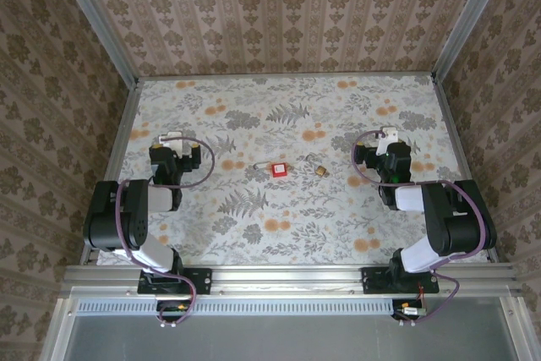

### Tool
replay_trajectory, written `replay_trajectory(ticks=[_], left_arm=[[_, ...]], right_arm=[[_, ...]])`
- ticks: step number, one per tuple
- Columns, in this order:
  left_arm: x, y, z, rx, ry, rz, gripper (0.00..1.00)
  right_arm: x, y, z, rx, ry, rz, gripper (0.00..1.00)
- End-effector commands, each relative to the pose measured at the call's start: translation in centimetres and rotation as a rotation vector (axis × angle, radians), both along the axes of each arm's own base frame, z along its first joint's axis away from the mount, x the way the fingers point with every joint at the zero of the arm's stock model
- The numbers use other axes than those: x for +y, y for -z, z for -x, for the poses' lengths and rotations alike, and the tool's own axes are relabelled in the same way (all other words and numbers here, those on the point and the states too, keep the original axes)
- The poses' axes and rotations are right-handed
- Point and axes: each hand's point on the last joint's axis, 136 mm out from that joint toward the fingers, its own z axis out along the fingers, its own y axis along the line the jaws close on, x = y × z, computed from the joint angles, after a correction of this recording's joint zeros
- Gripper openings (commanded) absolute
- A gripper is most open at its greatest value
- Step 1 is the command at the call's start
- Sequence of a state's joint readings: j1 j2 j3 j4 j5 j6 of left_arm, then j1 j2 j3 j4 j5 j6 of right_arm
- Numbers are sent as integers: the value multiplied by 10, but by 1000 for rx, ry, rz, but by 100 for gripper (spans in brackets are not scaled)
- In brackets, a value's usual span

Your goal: Unlock with the key

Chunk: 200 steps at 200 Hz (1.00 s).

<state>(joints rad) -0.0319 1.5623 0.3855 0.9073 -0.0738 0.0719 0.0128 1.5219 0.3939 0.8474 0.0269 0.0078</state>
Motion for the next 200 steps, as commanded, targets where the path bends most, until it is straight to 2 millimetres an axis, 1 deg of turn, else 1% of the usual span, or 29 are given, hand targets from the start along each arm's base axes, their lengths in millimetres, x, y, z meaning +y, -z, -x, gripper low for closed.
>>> replay_trajectory(ticks=[1, 200], left_arm=[[-1, -8, -3, -22, 6, 14, 100], [-1, -7, -4, -15, 10, 19, 100]], right_arm=[[-2, -3, -4, -6, 11, -15, 100], [-2, -3, -5, -7, 12, -15, 100]])
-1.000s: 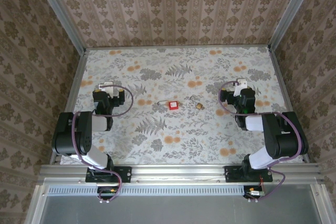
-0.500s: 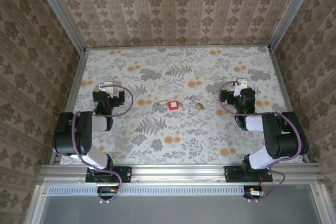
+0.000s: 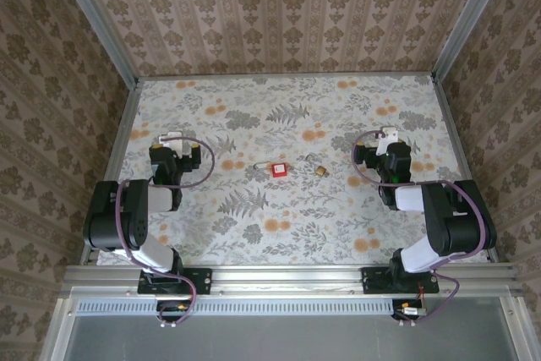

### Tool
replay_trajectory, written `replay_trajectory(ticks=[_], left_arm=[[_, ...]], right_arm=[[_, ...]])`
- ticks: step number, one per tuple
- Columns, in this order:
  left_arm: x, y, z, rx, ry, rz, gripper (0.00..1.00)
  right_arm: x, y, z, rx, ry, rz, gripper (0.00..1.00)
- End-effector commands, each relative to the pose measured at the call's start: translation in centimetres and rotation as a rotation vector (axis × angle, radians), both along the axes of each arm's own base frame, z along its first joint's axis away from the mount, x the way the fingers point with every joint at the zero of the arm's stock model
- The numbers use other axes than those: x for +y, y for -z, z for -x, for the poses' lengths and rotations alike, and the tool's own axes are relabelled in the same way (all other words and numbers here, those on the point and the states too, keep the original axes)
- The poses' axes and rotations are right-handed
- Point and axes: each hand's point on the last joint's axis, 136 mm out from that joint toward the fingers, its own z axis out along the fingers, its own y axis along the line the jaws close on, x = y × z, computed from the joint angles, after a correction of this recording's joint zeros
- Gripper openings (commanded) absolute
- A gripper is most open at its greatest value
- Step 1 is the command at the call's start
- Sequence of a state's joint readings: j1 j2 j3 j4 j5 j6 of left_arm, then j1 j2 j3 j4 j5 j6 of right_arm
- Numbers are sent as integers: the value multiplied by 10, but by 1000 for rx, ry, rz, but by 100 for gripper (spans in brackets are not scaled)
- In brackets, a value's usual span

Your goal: Unlock with the key

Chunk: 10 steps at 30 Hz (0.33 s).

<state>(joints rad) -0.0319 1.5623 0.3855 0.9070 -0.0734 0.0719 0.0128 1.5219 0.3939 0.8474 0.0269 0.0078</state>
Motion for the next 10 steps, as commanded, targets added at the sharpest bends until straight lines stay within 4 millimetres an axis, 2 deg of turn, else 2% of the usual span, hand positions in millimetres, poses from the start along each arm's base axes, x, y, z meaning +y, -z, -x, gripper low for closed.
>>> replay_trajectory(ticks=[1, 10], left_arm=[[-1, -7, -4, -15, 9, 19, 100], [0, -8, -3, -20, 8, 18, 100]], right_arm=[[-2, -4, -5, -8, 12, -15, 100], [-2, -3, -4, -8, 11, -15, 100]])
